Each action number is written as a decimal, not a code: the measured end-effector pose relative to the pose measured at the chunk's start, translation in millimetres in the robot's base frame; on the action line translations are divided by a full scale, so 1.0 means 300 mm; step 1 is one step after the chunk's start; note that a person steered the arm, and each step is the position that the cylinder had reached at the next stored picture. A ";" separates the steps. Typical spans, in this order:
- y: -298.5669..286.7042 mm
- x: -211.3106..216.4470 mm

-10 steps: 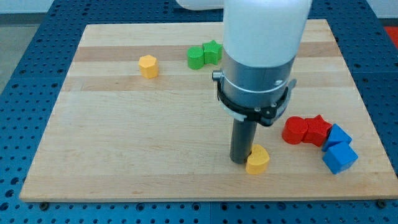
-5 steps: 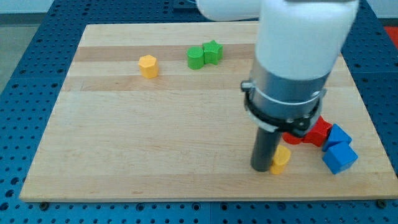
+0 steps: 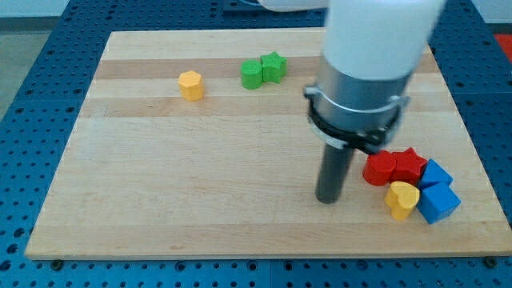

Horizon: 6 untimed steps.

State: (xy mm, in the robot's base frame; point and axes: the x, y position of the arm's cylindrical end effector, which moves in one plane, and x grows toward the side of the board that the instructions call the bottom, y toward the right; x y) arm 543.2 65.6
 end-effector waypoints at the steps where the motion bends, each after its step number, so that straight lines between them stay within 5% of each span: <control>1: -0.130 -0.092; 6: -0.778 -0.513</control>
